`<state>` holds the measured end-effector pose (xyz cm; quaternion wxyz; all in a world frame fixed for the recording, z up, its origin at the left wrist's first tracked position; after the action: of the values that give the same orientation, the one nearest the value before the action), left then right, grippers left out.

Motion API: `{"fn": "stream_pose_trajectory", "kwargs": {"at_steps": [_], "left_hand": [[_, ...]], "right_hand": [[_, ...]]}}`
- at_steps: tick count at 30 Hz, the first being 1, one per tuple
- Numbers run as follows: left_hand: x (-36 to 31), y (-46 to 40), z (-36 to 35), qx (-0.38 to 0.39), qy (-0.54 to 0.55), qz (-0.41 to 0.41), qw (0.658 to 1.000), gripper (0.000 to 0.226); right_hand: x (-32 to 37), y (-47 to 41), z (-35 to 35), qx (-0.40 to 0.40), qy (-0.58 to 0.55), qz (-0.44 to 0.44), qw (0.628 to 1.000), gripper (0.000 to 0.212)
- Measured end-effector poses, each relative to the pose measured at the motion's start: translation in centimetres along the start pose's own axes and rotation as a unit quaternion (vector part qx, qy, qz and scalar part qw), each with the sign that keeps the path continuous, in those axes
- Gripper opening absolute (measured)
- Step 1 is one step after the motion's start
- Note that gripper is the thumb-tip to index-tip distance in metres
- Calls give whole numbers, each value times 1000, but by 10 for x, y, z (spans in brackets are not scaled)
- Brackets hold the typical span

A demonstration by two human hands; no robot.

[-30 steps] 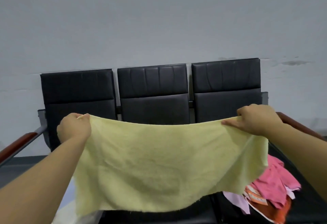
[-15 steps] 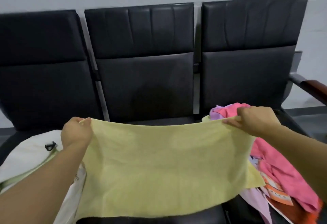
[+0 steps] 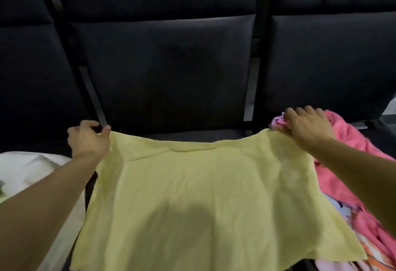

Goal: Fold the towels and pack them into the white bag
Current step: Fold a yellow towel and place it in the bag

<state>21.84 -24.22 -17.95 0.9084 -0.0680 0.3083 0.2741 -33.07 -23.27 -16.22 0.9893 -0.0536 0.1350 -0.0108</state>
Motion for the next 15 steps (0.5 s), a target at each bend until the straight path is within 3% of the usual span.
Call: {"fn": "stream_pose_trajectory", "kwargs": {"at_steps": [5,8,12,15], "left_hand": [[-28,20,-37,40,-15,-90,995,35],[-54,56,-69,81,8,-115,990,29],[-88,125,-121,180,14,-135,974,29],[-117,186,-154,257,11,-158,953,19]], "right_hand": [[-17,9,-12,20,-37,-6,999,52],[-36,28,-15,40,-41,-19,998,63],[-65,64,-11,56,-60,-85,993,41],[-81,93,-11,48,-146,-149,977,32]]}}
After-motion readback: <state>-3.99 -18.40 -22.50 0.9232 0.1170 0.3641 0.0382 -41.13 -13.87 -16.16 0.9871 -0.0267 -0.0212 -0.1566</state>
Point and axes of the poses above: each hand's wrist, its own y-axis away from the middle knuckle, its own z-axis out of the back of the hand, x = y × z, the point moved 6 cm from there along -y, towards the middle knuckle, and after that the axes turned 1 degree about x, right-handed, at the moved point
